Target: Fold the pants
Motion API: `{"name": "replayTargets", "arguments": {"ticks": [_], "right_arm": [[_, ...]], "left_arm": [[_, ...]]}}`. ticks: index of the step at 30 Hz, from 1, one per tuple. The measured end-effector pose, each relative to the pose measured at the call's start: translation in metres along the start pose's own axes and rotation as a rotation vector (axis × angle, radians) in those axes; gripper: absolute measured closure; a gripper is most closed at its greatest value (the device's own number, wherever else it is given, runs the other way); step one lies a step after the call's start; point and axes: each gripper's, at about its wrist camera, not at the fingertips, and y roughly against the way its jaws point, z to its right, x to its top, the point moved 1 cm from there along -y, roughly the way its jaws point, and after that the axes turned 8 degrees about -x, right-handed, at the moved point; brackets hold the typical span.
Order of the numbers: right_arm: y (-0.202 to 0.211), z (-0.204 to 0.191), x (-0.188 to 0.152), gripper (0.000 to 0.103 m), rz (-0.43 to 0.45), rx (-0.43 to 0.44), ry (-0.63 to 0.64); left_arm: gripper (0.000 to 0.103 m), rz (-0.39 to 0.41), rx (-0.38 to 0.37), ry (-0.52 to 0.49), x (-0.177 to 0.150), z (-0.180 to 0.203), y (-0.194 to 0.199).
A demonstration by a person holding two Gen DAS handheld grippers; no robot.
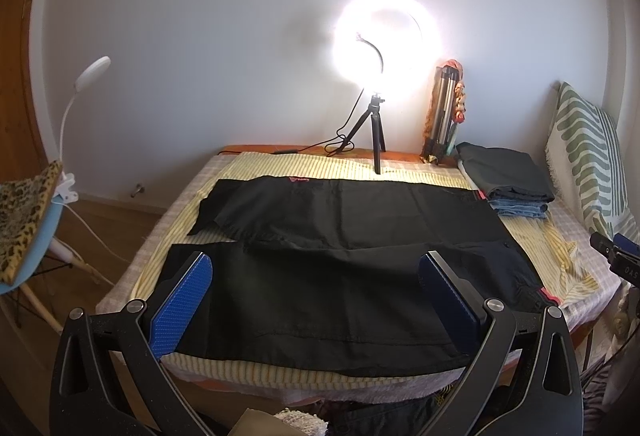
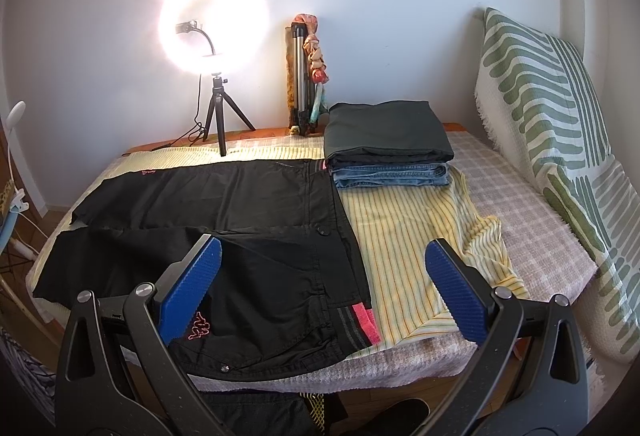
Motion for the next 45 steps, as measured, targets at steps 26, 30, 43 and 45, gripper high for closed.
{"name": "replayTargets", "arguments": {"ticks": [26, 30, 43, 45], "right_arm": [[-0.0012, -0.0033, -0.0002, 0.0, -0.006, 0.007, -0.004], [-0.0021, -0.0032, -0.001, 0.0, -0.007, 0.007, -0.004], [-0.0038, -0.0065, -0.0046, 0.0, -0.009, 0.014, -0.006], [-0.004, -0.0073, -0.0046, 0.0, -0.009, 0.013, -0.006]], "left_arm": [[0.0, 0.005, -0.01, 0.009, 0.0003, -0.0008, -0.0003], [0.001, 0.004, -0.01, 0.008, 0.0002, -0.0006, -0.0004], [0.0, 0.003, -0.016, 0.007, 0.0001, -0.0019, -0.0013], [0.0, 0.003, -0.014, 0.007, 0.0001, -0.002, -0.0013]]}}
